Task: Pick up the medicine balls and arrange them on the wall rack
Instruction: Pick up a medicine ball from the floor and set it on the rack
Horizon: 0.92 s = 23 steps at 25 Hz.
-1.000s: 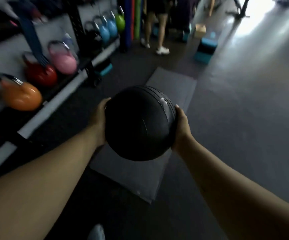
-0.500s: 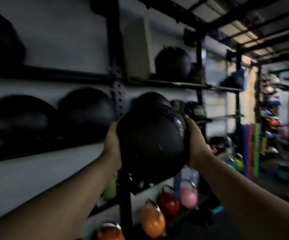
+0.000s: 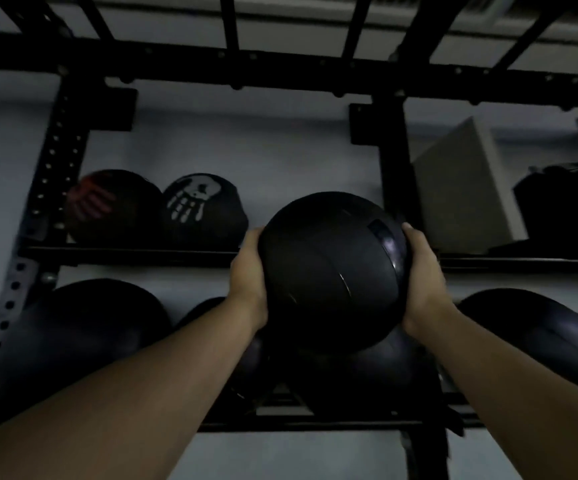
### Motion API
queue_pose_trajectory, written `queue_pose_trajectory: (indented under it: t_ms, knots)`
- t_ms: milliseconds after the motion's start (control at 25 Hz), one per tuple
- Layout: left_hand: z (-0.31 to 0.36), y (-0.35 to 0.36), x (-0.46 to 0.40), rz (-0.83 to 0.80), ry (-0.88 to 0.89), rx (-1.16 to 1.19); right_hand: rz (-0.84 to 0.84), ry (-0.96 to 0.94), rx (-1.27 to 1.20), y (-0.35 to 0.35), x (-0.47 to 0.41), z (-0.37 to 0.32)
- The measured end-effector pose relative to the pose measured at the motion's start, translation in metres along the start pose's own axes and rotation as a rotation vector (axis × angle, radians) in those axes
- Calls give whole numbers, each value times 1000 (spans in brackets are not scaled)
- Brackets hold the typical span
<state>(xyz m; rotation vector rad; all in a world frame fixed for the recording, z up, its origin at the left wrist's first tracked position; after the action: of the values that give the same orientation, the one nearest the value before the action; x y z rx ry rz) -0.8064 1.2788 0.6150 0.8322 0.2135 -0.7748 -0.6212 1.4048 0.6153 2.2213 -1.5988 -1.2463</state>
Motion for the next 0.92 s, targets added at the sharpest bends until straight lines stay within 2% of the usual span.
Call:
queue_pose_trajectory:
  t_ms: [280, 440, 600, 800, 920]
  knots:
    - [10, 51, -113, 70, 270, -3, -227, -99, -94, 68, -147, 7]
    - [29, 74, -186, 75, 381, -27, -277, -159, -167, 106, -206, 14]
    - [37, 78, -251, 75, 433, -4, -242, -140, -256, 133, -245, 42]
    - [11, 59, -315, 147, 459, 48, -169, -134, -260, 157, -294, 84]
    - [16, 57, -334, 137, 592, 48, -67, -274, -233, 171, -313, 74]
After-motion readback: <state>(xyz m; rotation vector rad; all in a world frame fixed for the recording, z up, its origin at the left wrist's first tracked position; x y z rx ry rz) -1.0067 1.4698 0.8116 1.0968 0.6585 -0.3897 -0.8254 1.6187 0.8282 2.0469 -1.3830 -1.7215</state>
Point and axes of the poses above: each hand's wrist, its own x-axis away from the middle knuckle, its own y-axis out of the palm, z = x × y, the point moved 4 cm from there along -x, towards the middle knuckle, and after that the axes turned 10 degrees about z, right-handed, at the moved point
